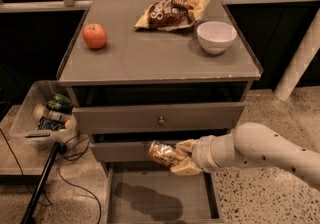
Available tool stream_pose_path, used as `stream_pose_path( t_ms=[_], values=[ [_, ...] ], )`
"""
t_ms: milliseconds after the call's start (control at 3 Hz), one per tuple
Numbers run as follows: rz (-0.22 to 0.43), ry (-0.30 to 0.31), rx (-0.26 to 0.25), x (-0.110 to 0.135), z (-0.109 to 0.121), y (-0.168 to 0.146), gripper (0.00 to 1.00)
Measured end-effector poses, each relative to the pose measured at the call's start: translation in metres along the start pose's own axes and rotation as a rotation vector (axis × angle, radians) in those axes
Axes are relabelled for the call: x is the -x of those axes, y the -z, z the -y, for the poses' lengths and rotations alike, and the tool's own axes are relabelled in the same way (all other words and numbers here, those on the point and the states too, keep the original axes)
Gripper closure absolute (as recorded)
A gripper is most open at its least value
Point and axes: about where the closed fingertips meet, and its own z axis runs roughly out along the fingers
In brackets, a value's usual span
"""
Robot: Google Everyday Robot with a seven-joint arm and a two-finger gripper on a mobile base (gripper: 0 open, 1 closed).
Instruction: Place orange can into bottom drawer
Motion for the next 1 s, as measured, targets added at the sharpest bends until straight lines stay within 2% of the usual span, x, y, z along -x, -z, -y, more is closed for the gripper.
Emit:
stream_pose_path(
  t_ms=[333,667,1000],
  values=[
    [-0.006,-0.025,0.057,-0.024,-0.019,-0.043,1.00],
    [-0.036,-0.080,0.112,-0.075,-0.042,-0.103,1.00],
    [-0.055,-0.110,0.084,-0.118,-0.052,-0.142,1.00]
  ],
)
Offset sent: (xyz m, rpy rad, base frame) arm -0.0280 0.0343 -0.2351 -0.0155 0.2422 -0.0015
